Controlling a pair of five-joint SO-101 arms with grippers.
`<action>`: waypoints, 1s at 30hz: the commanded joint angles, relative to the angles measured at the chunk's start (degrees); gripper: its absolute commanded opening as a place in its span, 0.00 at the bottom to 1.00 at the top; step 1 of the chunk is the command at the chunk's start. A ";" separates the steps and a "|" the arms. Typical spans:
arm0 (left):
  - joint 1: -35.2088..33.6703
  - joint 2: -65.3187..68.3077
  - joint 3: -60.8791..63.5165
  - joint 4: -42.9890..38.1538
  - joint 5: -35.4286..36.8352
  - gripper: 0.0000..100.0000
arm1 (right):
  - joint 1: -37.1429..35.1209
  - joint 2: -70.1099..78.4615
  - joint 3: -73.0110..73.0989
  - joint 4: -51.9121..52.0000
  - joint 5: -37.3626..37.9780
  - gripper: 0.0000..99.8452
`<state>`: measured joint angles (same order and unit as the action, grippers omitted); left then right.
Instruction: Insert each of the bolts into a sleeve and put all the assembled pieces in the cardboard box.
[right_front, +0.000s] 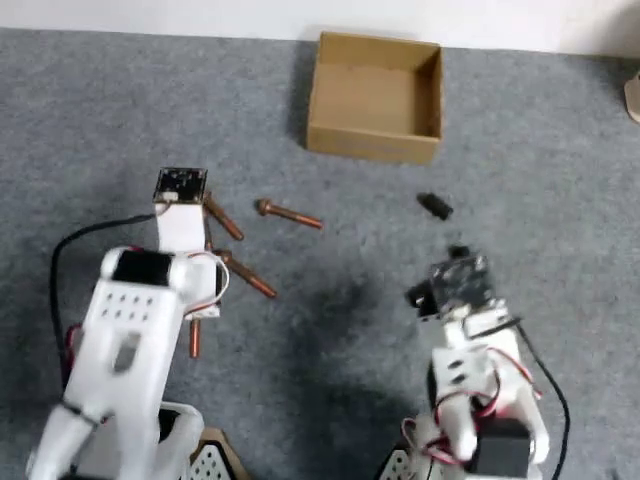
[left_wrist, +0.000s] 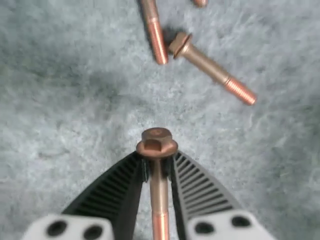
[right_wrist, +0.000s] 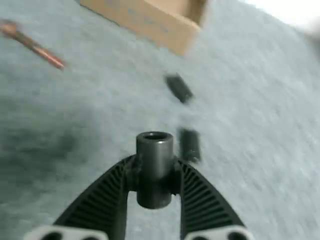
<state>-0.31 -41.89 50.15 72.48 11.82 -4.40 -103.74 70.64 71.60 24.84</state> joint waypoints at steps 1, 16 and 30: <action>1.01 -7.78 1.54 -3.08 -2.46 0.01 | -6.99 -1.10 -0.04 0.84 -0.97 0.01; 8.48 -11.47 2.77 -20.57 7.38 0.01 | -21.05 -1.54 2.15 -7.34 -1.14 0.01; 19.03 -12.00 2.95 -36.22 29.80 0.01 | -20.79 -1.54 23.52 -23.08 -6.68 0.01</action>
<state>19.74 -52.00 53.76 38.29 31.25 -24.70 -104.62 94.11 50.42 18.86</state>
